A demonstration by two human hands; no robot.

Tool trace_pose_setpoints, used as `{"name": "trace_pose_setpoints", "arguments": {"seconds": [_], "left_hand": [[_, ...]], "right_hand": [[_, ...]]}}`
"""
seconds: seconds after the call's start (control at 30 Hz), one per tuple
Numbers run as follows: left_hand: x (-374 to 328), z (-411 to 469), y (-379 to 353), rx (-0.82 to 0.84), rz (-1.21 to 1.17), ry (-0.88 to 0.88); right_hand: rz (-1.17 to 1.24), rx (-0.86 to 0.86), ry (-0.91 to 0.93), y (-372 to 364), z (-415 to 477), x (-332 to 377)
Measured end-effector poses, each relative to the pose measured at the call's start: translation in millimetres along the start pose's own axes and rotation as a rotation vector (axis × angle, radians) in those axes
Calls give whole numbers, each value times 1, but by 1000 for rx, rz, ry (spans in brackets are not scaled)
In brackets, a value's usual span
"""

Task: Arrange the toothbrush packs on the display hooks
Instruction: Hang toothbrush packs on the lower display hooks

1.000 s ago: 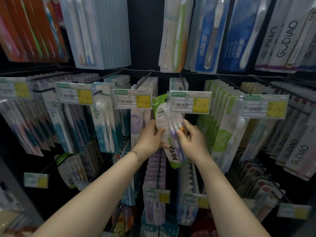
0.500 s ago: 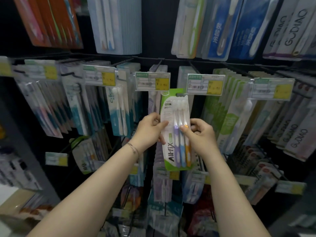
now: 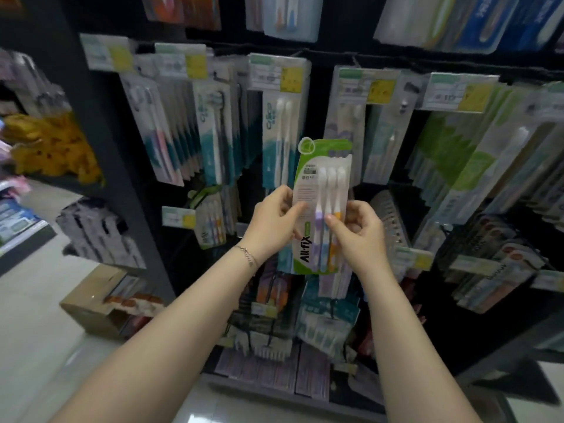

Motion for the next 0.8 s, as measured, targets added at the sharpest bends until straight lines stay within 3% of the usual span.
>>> {"name": "trace_pose_setpoints", "arguments": {"seconds": [0.33,0.8], "left_hand": [[69,-65,54,-86,31,74],[163,-88,76,-150,99,213]], "right_hand": [[65,109,-69,-79,-72,-19],[-124,258,-227,-155,-93,-74]]}}
Point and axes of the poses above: each hand's wrist, its own z-axis towards the middle knuckle, its own y-axis out of the back of the hand, x = y × z, the point moved 1 cm from there along z, towards the middle knuckle, and after that the axes turned 6 degrees about z, right-handed, at the moved point
